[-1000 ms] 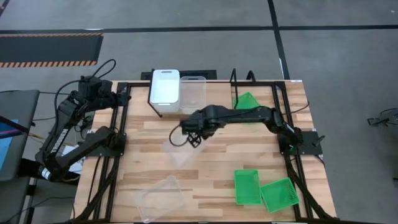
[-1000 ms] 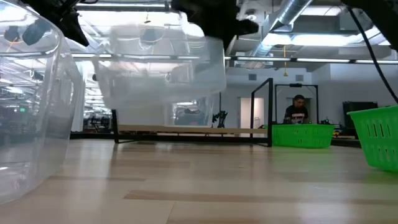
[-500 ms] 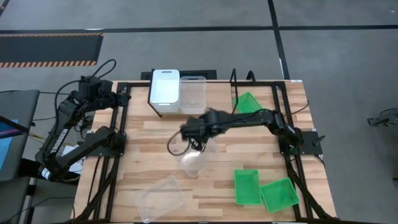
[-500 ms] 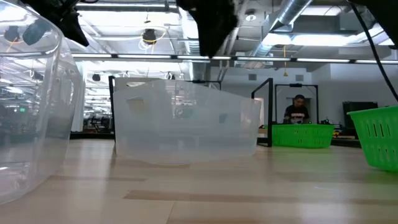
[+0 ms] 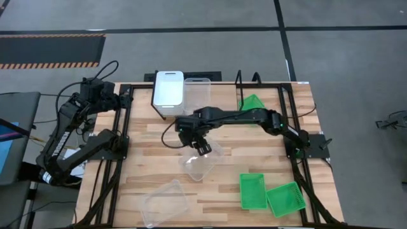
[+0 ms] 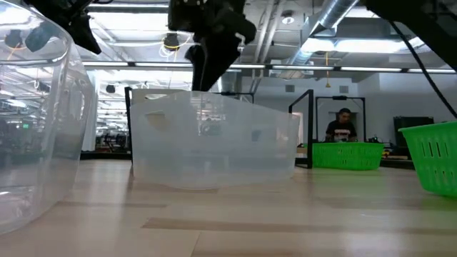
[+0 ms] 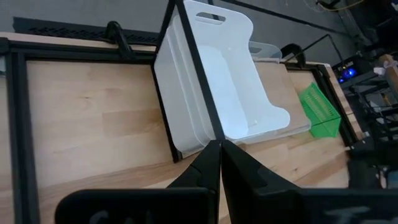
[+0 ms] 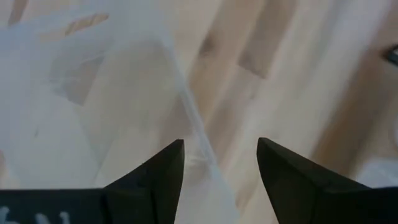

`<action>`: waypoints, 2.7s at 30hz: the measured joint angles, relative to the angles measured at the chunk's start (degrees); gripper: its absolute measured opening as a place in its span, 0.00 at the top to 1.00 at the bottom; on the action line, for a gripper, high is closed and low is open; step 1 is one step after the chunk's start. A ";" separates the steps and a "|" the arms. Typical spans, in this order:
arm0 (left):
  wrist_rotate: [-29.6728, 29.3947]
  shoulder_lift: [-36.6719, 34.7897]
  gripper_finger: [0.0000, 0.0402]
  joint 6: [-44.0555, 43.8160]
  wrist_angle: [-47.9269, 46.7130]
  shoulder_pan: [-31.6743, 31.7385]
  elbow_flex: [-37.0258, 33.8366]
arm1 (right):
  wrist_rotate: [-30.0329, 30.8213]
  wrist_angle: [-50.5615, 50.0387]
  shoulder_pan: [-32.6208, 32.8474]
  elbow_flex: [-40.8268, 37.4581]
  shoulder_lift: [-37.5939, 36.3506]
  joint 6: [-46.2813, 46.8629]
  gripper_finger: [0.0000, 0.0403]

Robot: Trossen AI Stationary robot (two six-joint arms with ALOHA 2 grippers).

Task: Stack baskets on shelf by color
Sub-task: Stack the top transparent bin on top of the transparent bin on the shelf

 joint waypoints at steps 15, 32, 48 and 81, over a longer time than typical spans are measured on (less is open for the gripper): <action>-0.89 0.00 1.00 -0.48 -1.16 0.00 0.00 | -2.97 -0.54 -0.88 -0.02 10.81 0.79 0.53; -1.01 0.00 1.00 -0.34 -0.98 0.00 -0.01 | -3.34 -13.27 -4.79 -0.03 -0.13 25.67 0.99; -1.00 0.00 1.00 -4.50 -0.85 -0.02 -0.02 | 2.29 5.90 -23.55 0.07 -19.97 70.84 1.00; -5.42 0.15 1.00 -11.97 -1.09 0.00 -0.01 | 11.84 26.03 -23.72 -31.04 -23.63 88.10 0.99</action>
